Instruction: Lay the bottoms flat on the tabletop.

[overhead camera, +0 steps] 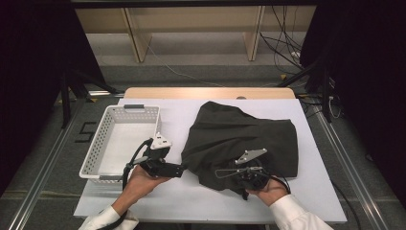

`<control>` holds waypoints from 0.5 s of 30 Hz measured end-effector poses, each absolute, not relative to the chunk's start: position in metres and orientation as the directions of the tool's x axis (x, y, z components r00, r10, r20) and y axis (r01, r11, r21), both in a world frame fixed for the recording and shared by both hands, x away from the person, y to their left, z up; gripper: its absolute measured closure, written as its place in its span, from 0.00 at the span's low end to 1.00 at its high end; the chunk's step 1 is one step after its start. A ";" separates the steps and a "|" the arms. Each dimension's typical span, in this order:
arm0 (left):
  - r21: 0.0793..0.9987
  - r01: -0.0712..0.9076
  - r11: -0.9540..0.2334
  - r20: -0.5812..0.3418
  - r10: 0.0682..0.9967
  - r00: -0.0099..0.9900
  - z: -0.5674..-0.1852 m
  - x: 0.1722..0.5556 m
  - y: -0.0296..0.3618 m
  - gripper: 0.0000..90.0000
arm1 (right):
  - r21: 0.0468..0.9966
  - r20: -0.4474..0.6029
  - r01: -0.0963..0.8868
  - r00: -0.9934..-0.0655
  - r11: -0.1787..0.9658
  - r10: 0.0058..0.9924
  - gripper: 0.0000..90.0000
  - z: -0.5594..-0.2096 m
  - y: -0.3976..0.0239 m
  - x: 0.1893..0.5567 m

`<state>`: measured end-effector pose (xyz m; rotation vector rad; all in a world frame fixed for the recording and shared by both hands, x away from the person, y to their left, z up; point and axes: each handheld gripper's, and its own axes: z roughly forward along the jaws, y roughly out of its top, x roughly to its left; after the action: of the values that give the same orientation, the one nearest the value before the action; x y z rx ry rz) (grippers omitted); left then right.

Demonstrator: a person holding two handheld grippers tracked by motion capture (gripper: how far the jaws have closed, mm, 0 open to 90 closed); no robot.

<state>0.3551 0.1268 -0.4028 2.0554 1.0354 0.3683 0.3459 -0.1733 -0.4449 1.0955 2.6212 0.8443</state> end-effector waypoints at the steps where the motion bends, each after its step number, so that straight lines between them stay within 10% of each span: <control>1: 0.758 0.546 -0.356 -0.086 0.776 0.625 -0.403 0.355 0.127 0.15 | 0.566 0.074 0.606 -0.712 0.558 0.698 0.81 -0.445 -0.175 0.348; 4: 0.759 0.545 -0.356 -0.085 0.776 0.625 -0.402 0.355 0.128 0.15 | 0.579 0.088 0.623 -0.690 0.527 0.718 0.54 -0.443 -0.182 0.351; 15: 0.757 0.548 -0.356 -0.085 0.778 0.623 -0.403 0.356 0.127 0.15 | 0.690 -0.026 0.576 -0.585 0.439 0.810 0.33 -0.405 -0.219 0.345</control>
<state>0.3557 0.1274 -0.4031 2.0556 1.0375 0.3707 0.3446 -0.2189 -0.4053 1.1817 2.3420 0.9191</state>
